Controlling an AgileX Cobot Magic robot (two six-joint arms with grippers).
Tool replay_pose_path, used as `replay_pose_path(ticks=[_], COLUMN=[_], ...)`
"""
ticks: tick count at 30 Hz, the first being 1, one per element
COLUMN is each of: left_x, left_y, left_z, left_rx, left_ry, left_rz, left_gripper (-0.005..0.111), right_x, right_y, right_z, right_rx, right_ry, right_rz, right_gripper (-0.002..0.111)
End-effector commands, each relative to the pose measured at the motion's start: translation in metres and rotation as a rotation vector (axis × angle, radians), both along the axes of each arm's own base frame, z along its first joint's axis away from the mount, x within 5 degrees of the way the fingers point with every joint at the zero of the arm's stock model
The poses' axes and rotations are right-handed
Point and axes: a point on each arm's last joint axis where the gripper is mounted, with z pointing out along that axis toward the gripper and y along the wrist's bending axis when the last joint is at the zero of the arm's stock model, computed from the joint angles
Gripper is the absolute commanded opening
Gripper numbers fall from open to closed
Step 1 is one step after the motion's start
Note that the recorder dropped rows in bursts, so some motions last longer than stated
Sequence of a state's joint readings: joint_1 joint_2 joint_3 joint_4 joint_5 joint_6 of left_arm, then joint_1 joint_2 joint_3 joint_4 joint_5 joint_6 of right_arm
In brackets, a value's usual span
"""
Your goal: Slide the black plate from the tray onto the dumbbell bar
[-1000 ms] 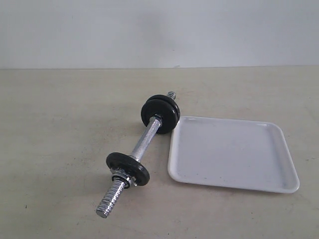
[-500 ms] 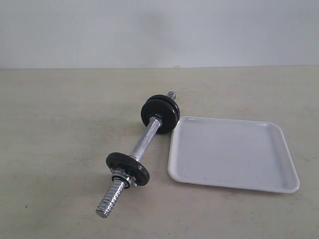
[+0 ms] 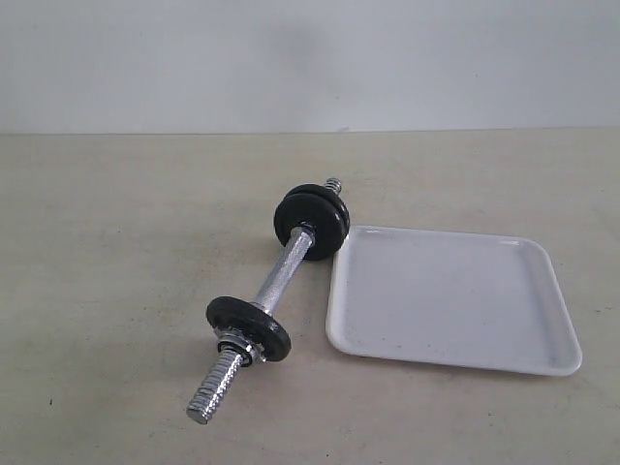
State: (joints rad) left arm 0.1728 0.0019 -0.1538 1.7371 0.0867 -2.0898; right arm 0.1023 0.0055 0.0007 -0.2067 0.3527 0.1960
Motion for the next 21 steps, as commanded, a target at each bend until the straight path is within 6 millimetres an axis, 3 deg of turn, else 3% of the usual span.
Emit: replay_pose_path(ticks=[1, 7, 15, 21], left_x=[0.001, 0.005, 0.007, 0.007], left_y=[0.0, 0.004, -0.002, -0.01], left_z=[-0.003, -0.024, -0.026, -0.016], left_rx=[-0.027, -0.146, 0.078, 0.201], left_ry=[0.003, 0.059, 0.145, 0.042], left_rz=[-0.01, 0.004, -0.018, -0.065], left_gripper=[0.004, 0.004, 0.004, 0.004], right_x=[0.0, 0.0, 0.0, 0.0], right_y=[0.0, 0.0, 0.0, 0.0], right_z=[0.003, 0.003, 0.003, 0.003], right_rx=[-0.002, -0.001, -0.001, -0.001], right_ry=[-0.034, -0.038, -0.038, -0.038], right_rz=[0.002, 0.003, 0.003, 0.003], right_gripper=[0.0, 0.0, 0.0, 0.0])
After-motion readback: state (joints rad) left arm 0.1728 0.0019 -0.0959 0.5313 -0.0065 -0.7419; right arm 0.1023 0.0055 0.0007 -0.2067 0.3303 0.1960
